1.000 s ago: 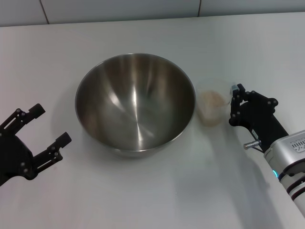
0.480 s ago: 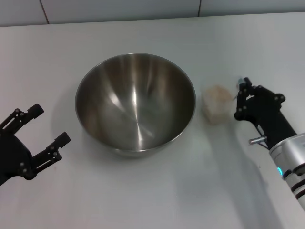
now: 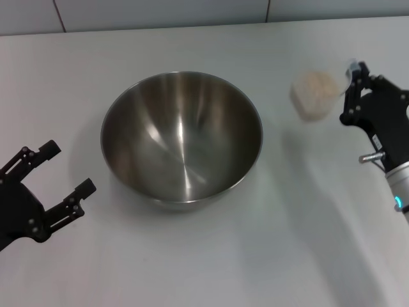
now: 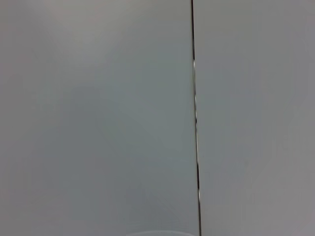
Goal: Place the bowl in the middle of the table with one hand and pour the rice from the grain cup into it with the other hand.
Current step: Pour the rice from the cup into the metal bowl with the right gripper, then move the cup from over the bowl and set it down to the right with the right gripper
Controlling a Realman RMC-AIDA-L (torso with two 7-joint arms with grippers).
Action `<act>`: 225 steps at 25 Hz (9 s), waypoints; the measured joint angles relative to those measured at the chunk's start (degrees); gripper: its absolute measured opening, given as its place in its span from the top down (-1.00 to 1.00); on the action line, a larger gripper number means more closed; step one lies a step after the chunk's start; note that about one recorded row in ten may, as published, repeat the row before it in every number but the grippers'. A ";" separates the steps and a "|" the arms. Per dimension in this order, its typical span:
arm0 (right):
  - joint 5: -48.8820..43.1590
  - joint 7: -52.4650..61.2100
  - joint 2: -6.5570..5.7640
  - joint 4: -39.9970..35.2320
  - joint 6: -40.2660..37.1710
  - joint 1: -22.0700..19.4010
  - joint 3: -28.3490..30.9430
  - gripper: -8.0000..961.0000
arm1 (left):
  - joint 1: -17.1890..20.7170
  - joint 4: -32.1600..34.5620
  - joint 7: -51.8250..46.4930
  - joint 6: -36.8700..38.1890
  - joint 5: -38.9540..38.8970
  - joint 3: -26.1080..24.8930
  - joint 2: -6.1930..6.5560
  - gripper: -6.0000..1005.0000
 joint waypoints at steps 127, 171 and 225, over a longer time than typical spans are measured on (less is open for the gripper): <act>-35.85 -35.71 0.44 -1.61 5.97 14.00 9.37 0.96 | 0.25 0.00 -0.88 -3.60 4.63 0.84 -0.09 -0.68; -35.75 15.79 0.01 -11.63 4.98 6.74 31.91 0.96 | 0.32 0.00 -0.75 -2.60 4.63 1.27 -0.09 -0.68; -35.93 14.84 0.04 -11.04 25.72 6.72 28.95 -0.22 | 0.29 0.00 -0.68 -0.61 4.63 1.53 -0.09 -0.68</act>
